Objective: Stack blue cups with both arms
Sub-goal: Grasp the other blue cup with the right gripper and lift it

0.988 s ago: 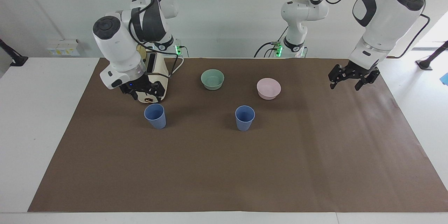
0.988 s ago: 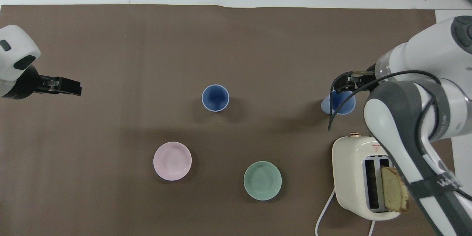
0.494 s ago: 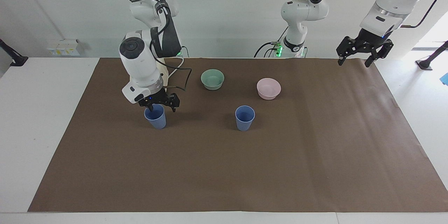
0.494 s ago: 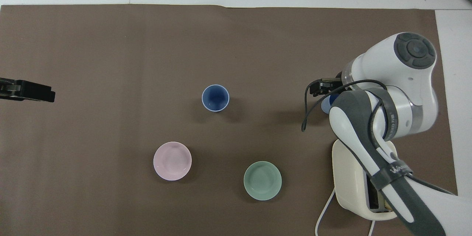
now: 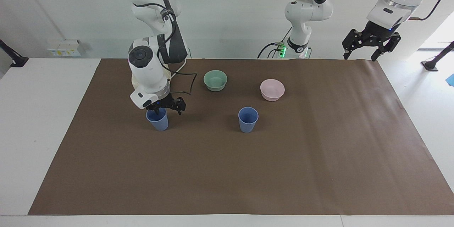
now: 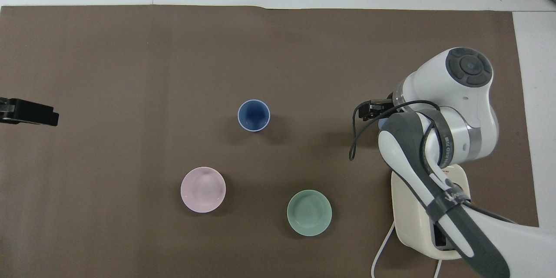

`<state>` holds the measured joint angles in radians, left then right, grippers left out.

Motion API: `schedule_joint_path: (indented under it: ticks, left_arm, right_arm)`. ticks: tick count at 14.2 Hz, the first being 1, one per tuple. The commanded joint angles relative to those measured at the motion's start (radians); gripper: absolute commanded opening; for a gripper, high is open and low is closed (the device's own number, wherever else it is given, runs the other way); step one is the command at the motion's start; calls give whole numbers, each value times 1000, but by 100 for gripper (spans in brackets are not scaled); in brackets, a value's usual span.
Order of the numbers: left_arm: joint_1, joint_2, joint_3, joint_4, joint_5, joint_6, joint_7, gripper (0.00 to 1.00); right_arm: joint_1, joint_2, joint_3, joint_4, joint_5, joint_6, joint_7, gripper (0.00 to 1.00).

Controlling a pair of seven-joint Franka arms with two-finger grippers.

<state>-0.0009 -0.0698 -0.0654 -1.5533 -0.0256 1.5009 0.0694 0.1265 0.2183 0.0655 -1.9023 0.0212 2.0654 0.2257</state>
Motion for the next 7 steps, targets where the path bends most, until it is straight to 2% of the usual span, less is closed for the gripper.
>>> schedule_joint_path:
  ticks: [1, 2, 4, 6, 7]
  left_arm:
    - [9, -16, -8, -7, 12, -16, 3, 100]
    - [9, -16, -8, -8, 10, -18, 1, 100]
    - [9, -16, -8, -8, 7, -22, 3, 100]
    - [9, -16, -8, 4, 1, -40, 0, 100]
    - [9, -16, -10, 5, 1, -47, -2, 100]
  right_arm:
    - [-13, -1, 0, -21, 14, 24, -32, 100]
    - [-13, -1, 0, -20, 14, 24, -34, 95]
    - [-11, -1, 0, -21, 14, 25, -32, 57]
    - [-13, 3, 0, -21, 14, 27, -32, 40]
    - [-13, 1, 0, -21, 14, 25, -34, 39]
